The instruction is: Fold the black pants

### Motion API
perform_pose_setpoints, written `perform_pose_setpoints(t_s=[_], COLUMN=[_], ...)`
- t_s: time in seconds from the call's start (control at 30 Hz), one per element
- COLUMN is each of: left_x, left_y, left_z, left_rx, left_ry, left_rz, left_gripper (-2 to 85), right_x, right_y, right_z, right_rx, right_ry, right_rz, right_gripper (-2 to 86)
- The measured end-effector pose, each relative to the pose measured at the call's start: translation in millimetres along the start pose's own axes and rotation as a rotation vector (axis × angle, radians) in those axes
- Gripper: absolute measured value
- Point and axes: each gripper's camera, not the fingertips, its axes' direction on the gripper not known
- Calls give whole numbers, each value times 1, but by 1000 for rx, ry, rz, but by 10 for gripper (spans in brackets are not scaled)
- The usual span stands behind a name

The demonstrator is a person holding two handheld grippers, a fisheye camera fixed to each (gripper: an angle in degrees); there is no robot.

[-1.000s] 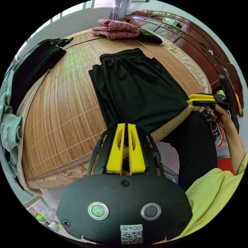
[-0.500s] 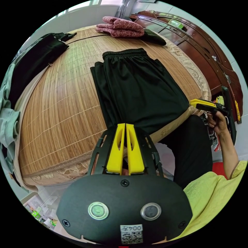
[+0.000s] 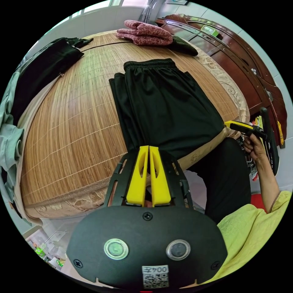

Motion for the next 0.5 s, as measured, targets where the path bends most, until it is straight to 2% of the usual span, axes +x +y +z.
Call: perform_pose_setpoints(t_s=[0.07,0.2,0.33,0.43,0.5], left_x=[-15,-48,-94,-127,-145], left_y=[0,10,39,62,74], left_z=[-11,-40,-72,-75,-76], left_rx=[-5,59,215,254,277], left_ry=[13,134,403,583,655], left_rz=[-2,-52,-200,-354,-423], left_gripper=[5,6,19,30,20], right_x=[14,52,86,99,100], right_y=[7,27,50,61,62], right_z=[-12,-35,-35,-24,-17], right_rx=[16,50,107,140,138], right_ry=[-45,-338,-689,-873,-936], right_rz=[21,122,302,430,462], right_gripper=[24,107,128,140,114])
